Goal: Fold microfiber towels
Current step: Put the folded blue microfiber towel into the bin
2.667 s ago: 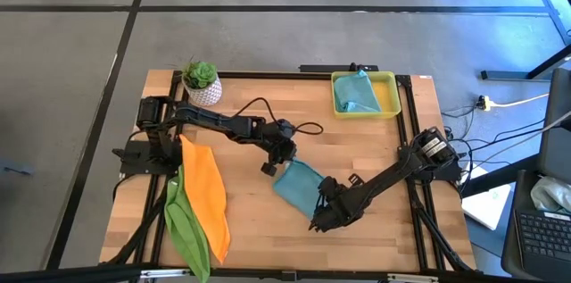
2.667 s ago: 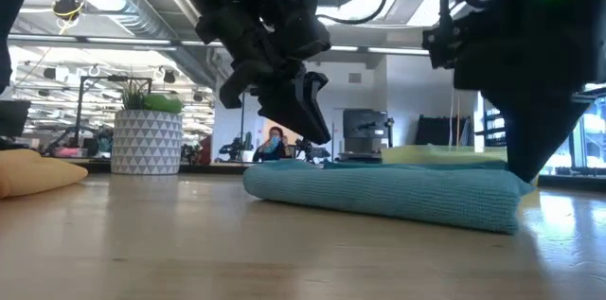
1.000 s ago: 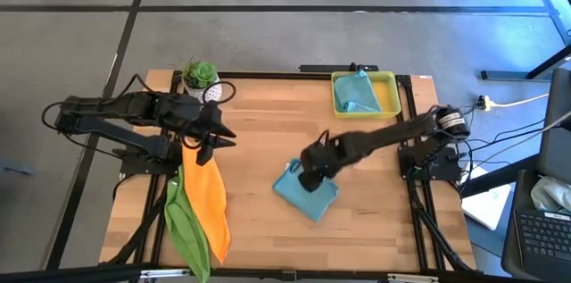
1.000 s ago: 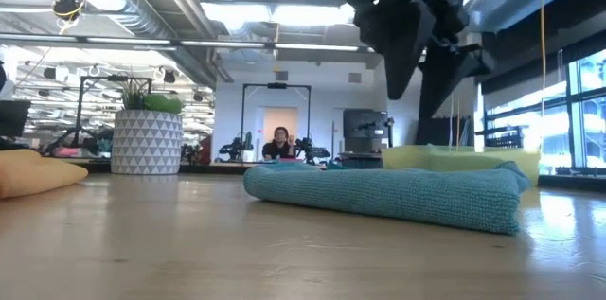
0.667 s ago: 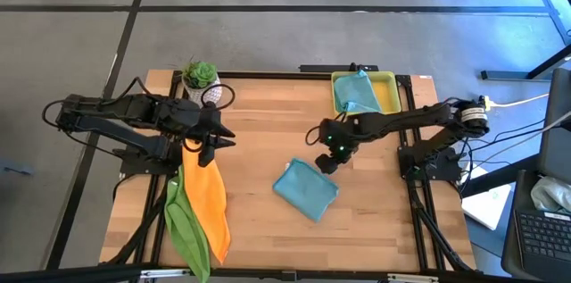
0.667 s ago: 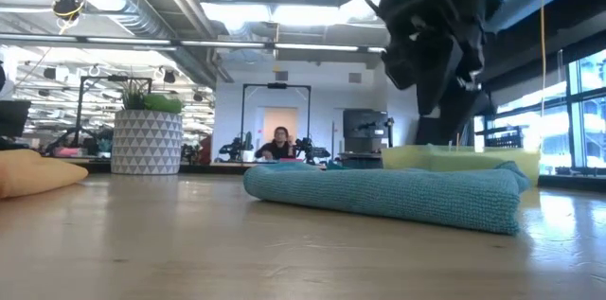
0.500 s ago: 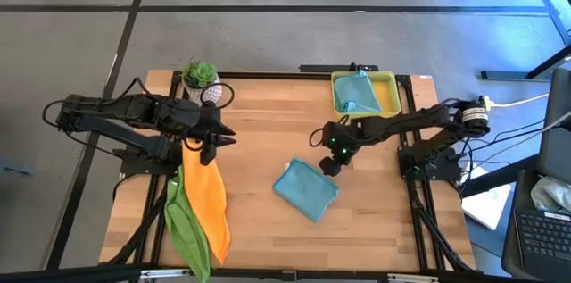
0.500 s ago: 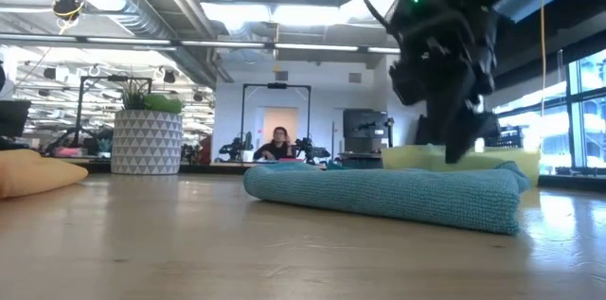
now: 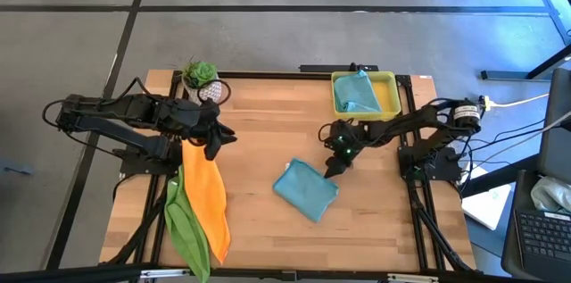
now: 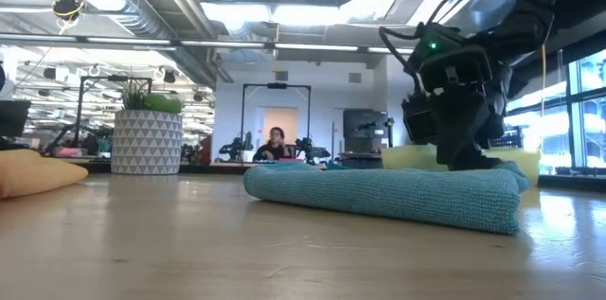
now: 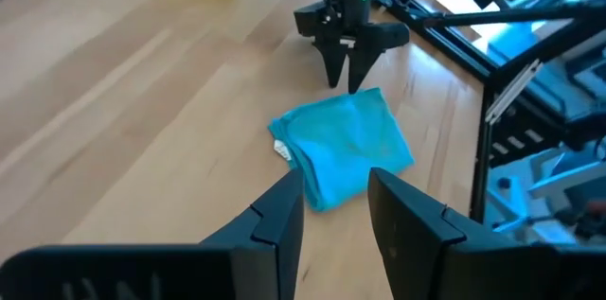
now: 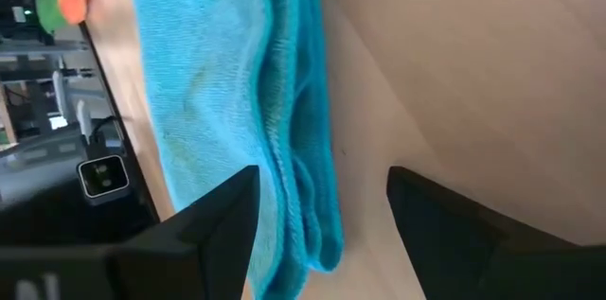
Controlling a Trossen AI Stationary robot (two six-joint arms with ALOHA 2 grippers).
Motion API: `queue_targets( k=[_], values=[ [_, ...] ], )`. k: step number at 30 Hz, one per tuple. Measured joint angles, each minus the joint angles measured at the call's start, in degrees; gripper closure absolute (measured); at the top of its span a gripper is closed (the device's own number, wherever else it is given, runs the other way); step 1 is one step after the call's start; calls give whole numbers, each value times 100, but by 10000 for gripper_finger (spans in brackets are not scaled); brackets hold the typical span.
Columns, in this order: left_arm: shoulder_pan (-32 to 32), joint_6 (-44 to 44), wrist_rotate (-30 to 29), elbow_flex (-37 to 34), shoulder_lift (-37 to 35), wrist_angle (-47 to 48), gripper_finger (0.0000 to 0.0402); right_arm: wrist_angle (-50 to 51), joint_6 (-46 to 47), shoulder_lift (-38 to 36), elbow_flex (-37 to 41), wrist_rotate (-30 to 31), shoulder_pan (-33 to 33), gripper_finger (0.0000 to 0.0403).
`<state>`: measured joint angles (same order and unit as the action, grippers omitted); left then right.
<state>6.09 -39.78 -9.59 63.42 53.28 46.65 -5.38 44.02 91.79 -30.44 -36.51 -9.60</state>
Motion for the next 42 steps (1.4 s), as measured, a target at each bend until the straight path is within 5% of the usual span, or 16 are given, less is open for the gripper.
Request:
queue_targets(
  k=[23,31,37,42],
  values=[
    [24,-329,862,0,2,-15,289,-672,397,1181,-792,676,876,178],
    [420,-318,936,0,2,21,289,-636,477,1211,-879,1309,1095,250],
    [784,-316,936,0,-12,144,289,-423,389,1211,-905,1578,1186,384],
    [1000,-322,934,-2,-59,183,289,-366,778,1255,-1060,1497,1116,390]
  ],
)
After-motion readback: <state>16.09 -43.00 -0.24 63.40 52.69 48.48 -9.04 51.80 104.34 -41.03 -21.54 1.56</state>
